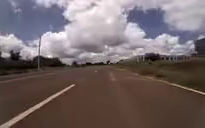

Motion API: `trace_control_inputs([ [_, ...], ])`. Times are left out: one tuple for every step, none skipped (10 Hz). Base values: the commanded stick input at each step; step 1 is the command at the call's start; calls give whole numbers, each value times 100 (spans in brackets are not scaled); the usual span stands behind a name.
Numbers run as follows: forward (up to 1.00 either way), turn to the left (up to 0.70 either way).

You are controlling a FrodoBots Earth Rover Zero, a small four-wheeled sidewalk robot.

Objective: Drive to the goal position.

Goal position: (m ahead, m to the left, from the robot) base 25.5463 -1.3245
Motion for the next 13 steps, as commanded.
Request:
trace_control_inputs([
  [100, -15],
  [100, -1],
  [100, 0],
  [100, 0],
  [100, 0],
  [100, 0],
  [100, 0],
  [100, 0],
  [100, 0],
  [100, -16],
  [100, -6],
  [100, 0],
  [100, 0],
])
